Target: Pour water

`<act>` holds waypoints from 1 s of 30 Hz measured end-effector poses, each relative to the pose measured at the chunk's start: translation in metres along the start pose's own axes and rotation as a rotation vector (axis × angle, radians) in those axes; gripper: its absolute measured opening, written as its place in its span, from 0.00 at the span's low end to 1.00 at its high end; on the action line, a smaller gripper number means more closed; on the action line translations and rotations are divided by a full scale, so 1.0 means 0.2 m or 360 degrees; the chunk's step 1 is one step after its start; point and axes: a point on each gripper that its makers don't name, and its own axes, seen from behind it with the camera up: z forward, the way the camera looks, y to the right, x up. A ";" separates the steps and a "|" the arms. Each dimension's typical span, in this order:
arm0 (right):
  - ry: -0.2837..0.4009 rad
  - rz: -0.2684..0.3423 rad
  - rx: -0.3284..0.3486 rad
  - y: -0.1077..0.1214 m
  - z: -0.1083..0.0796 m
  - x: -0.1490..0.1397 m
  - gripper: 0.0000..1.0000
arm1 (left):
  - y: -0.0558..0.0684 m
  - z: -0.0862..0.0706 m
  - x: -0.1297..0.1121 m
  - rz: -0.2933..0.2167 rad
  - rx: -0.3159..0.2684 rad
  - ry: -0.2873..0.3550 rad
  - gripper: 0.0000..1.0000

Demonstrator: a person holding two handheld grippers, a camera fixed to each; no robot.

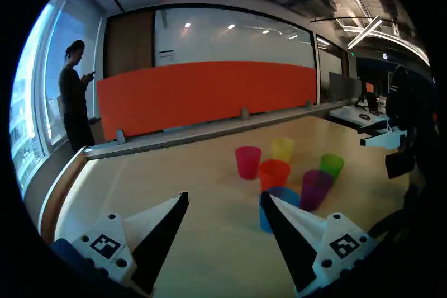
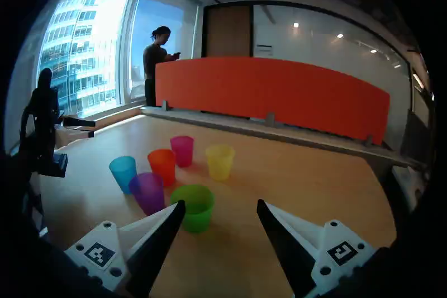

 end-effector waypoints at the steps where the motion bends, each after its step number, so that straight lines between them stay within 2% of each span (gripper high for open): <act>1: 0.0023 0.0004 -0.0019 0.01 0.00 0.02 0.99 | -0.01 -0.01 0.02 -0.0014 0.0026 0.0030 0.96; 9: 0.0215 0.0026 -0.0218 0.12 -0.02 0.17 0.99 | -0.10 -0.10 0.16 -0.0109 0.0235 0.0259 0.96; 15: 0.0310 -0.0002 -0.0379 0.20 -0.04 0.24 0.99 | -0.14 -0.18 0.21 -0.0164 0.0343 0.0383 0.96; 18: 0.0363 0.0004 -0.0457 0.23 -0.06 0.27 0.99 | -0.18 -0.21 0.21 -0.0190 0.0392 0.0412 0.96; 23: 0.0406 -0.0001 -0.0527 0.27 -0.09 0.29 0.99 | -0.21 -0.23 0.19 -0.0202 0.0456 0.0442 0.96; 30: 0.0440 0.0040 -0.0592 0.32 -0.11 0.29 0.99 | -0.23 -0.24 0.17 -0.0147 0.0530 0.0443 0.96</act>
